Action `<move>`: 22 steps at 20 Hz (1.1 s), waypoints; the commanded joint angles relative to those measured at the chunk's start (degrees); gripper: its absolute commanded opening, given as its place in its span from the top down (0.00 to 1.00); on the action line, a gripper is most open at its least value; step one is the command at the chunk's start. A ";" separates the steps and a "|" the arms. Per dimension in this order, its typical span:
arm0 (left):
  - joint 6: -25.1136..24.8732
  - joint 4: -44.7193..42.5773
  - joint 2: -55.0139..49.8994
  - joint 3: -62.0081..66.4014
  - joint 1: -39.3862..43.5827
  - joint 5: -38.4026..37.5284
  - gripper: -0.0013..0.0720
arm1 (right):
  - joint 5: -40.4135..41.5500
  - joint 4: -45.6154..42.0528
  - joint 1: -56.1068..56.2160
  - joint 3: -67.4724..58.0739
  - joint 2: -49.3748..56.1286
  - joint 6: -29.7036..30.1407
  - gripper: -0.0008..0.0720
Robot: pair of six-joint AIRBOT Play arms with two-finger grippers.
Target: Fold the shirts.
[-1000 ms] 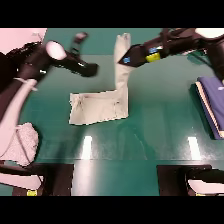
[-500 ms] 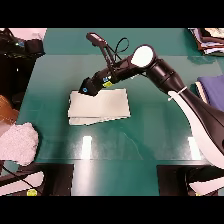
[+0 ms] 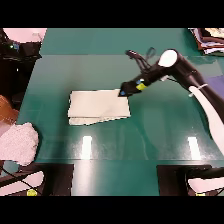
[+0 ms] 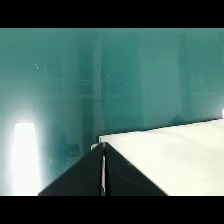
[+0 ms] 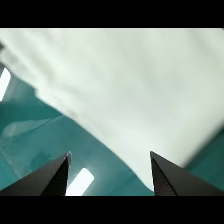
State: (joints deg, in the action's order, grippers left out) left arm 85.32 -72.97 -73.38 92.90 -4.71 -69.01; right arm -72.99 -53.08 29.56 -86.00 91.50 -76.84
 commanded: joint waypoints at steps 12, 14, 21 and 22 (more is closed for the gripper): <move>-1.75 2.93 -0.66 -1.66 3.19 2.49 0.94 | 14.80 28.11 -2.38 18.27 11.17 5.46 0.21; -1.75 3.04 -0.66 -1.75 3.19 2.40 0.94 | 14.82 27.98 -1.38 16.26 12.22 5.57 0.28; -1.75 4.61 -0.66 -1.75 4.76 1.38 0.94 | 15.47 22.73 -2.78 4.17 12.09 9.77 0.97; -1.77 4.37 -0.66 -1.75 6.19 1.09 0.94 | 14.78 20.92 -4.28 2.51 11.45 8.94 0.96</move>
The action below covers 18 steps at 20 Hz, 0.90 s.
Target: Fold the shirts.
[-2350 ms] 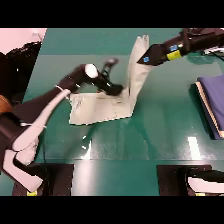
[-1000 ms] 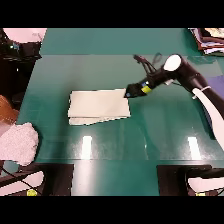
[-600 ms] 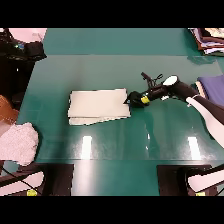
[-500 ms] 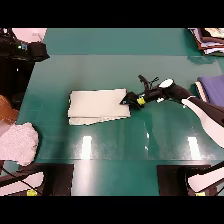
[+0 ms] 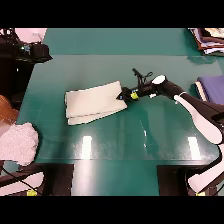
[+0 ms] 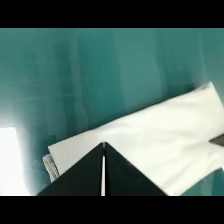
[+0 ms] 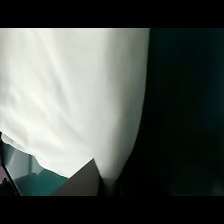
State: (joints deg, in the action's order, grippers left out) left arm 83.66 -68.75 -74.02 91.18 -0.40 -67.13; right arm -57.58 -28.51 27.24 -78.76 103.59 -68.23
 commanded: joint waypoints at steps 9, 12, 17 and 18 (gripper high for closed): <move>-0.07 0.17 -0.02 0.00 17.75 4.37 0.94 | -4.48 -19.58 -35.69 -9.81 -16.52 -4.87 0.97; 0.15 0.17 -0.02 -0.02 21.53 7.85 0.94 | -3.08 -19.52 -48.15 -9.81 -18.97 -4.85 0.96; 0.39 0.15 -0.02 -0.02 25.90 12.17 0.94 | -2.01 -19.12 -58.73 -9.81 -18.93 -4.57 0.97; 0.39 0.22 -0.02 -0.02 26.36 12.52 0.94 | -0.96 -19.12 -59.52 -9.81 -18.93 -4.00 0.97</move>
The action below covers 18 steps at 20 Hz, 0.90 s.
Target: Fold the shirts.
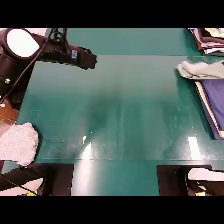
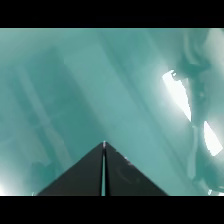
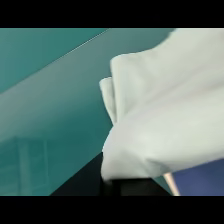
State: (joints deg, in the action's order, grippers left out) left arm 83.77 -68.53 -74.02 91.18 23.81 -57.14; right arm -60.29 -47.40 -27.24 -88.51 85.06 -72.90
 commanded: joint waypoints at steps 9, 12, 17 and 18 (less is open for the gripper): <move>0.26 0.00 -0.02 -0.02 2.51 2.82 0.94 | 0.52 -0.72 -6.80 -17.55 -0.39 0.96 0.97; 0.28 0.00 -0.02 -0.02 2.51 2.62 0.94 | -4.46 -0.76 -9.05 -22.60 -0.39 0.92 0.97; 0.26 0.02 -0.02 -0.02 2.51 1.86 0.94 | -11.63 -0.96 -13.25 -17.22 -2.32 0.92 0.97; 0.26 0.00 -0.02 -0.02 2.51 1.31 0.94 | -12.55 -2.03 -14.45 -13.99 -3.63 0.92 0.97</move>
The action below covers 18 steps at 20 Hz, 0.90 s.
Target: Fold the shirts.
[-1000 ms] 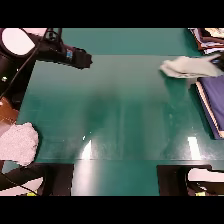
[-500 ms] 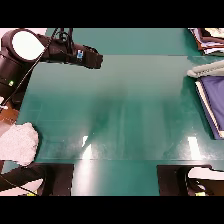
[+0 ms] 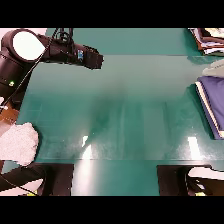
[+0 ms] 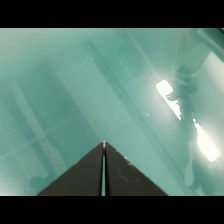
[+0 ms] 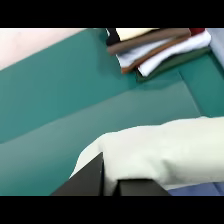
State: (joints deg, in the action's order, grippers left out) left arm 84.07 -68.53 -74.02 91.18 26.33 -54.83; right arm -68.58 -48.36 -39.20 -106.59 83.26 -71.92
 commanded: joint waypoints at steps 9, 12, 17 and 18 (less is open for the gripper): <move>-0.07 0.00 -0.02 -0.02 0.00 -2.75 0.94 | -5.73 -16.81 -13.14 35.23 -20.65 -0.07 0.58; -0.07 0.00 -0.02 -0.02 0.00 -2.78 0.94 | -4.11 -17.66 -16.37 40.74 -25.09 -0.07 0.28; -0.07 -0.02 -0.02 -0.02 0.00 -2.75 0.94 | -3.34 -6.32 -15.32 41.31 -28.02 -0.09 0.22; -0.04 -0.02 -0.02 -0.02 0.00 -2.80 0.94 | -3.30 -1.99 -13.07 41.29 -28.52 -0.09 0.22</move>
State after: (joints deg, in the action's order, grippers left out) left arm 84.03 -68.53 -74.02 91.18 26.33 -57.63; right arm -72.38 -59.75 -54.39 -66.28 56.62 -71.99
